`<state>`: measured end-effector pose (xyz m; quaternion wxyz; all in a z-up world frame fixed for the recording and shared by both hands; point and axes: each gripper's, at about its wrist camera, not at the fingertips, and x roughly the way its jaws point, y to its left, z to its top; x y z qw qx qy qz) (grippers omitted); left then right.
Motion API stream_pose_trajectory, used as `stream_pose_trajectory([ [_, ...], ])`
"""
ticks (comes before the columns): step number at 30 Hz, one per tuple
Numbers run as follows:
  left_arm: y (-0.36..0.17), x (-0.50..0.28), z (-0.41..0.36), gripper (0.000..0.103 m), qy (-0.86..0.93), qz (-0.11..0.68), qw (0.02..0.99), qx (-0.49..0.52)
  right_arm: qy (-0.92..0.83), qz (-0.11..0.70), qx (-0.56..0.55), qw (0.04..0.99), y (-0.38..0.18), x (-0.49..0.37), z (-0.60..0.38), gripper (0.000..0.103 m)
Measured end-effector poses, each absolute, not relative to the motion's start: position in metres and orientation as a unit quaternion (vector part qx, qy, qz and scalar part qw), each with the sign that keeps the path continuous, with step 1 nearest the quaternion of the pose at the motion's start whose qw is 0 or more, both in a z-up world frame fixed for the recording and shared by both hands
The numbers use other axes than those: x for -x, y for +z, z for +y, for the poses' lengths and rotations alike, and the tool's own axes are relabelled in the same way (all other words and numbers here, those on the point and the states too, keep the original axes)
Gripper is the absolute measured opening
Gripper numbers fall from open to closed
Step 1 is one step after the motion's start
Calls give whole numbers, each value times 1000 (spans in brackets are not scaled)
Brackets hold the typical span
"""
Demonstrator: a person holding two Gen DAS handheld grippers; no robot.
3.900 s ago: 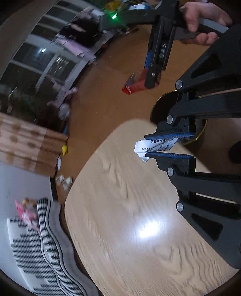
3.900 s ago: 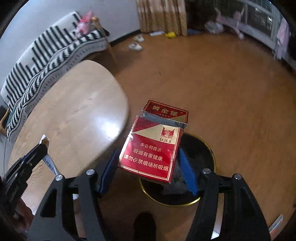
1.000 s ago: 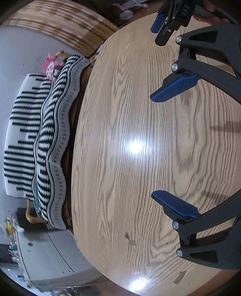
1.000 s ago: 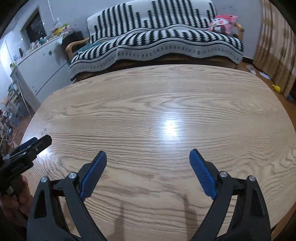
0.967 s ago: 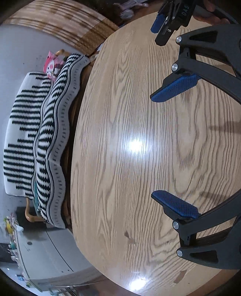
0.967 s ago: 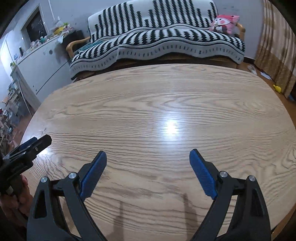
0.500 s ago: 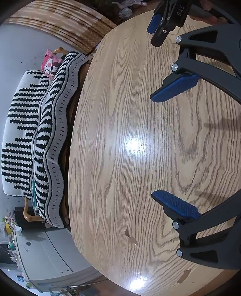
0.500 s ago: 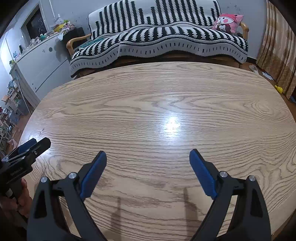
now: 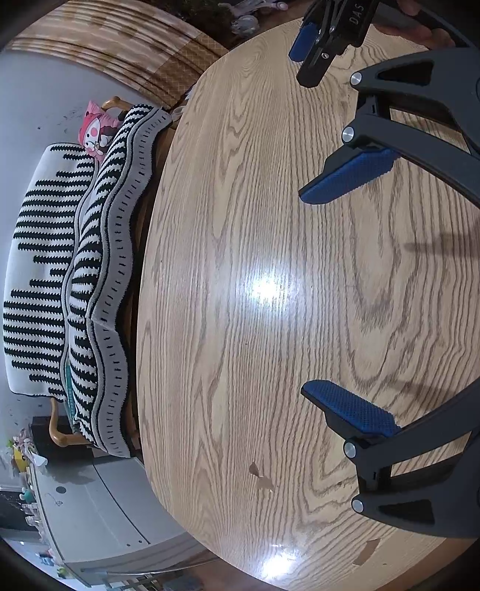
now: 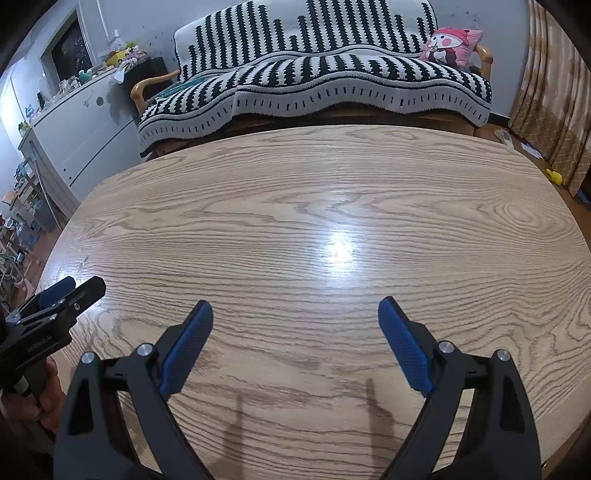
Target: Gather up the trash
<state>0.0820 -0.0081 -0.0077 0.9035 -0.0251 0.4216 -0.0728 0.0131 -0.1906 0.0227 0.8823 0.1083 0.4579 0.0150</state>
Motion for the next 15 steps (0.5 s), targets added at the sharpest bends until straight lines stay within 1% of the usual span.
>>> stream_pose_trajectory([
  [15,-12,-80,-10,93,-71,423,903,22,11,457,-110,883,26,-11,-195,88],
])
